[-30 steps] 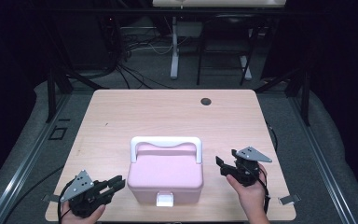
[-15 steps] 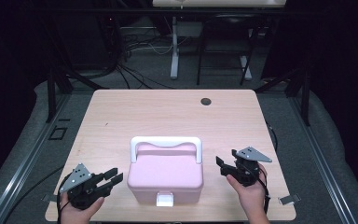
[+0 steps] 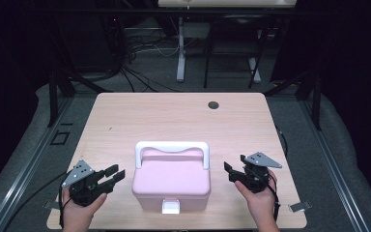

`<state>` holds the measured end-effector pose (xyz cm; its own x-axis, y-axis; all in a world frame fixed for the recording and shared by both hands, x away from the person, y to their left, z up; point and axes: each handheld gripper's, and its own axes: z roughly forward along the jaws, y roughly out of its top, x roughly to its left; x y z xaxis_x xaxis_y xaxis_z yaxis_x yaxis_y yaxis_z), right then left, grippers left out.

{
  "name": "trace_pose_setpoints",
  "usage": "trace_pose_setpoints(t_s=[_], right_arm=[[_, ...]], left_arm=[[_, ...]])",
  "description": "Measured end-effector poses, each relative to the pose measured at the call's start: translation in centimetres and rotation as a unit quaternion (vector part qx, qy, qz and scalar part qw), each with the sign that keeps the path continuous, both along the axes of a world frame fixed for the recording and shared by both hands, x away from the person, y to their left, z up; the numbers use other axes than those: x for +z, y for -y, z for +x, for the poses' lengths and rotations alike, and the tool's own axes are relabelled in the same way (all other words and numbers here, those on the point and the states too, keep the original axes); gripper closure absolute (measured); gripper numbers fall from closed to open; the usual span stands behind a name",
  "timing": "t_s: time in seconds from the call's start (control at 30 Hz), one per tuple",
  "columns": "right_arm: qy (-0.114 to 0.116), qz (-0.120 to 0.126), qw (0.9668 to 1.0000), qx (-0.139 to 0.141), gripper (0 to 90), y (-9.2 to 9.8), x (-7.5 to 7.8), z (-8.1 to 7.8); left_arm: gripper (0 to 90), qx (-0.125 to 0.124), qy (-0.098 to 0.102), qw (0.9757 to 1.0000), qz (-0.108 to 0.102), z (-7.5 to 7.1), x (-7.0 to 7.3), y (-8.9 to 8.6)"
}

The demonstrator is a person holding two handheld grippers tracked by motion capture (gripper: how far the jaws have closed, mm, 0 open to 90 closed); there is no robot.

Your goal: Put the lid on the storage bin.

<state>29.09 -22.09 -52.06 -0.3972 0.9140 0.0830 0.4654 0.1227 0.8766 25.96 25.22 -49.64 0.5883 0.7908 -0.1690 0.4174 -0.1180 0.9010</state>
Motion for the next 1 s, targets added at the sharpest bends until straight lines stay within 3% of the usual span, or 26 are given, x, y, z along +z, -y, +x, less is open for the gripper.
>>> trace_pose_setpoints(t_s=[0.67, 1.0], right_arm=[[-0.003, 0.001, 1.0, 0.0, 31.2, 0.1, -0.1, 0.1], [-0.005, 0.002, 1.0, -0.002, 31.2, 0.1, -0.2, 0.1]], left_arm=[[60.2, 0.028, -0.015, 0.9995, 0.003, 3.4, -0.6, -0.1], [58.6, 0.036, -0.037, 0.9986, 0.008, 4.9, -1.5, 0.0]])
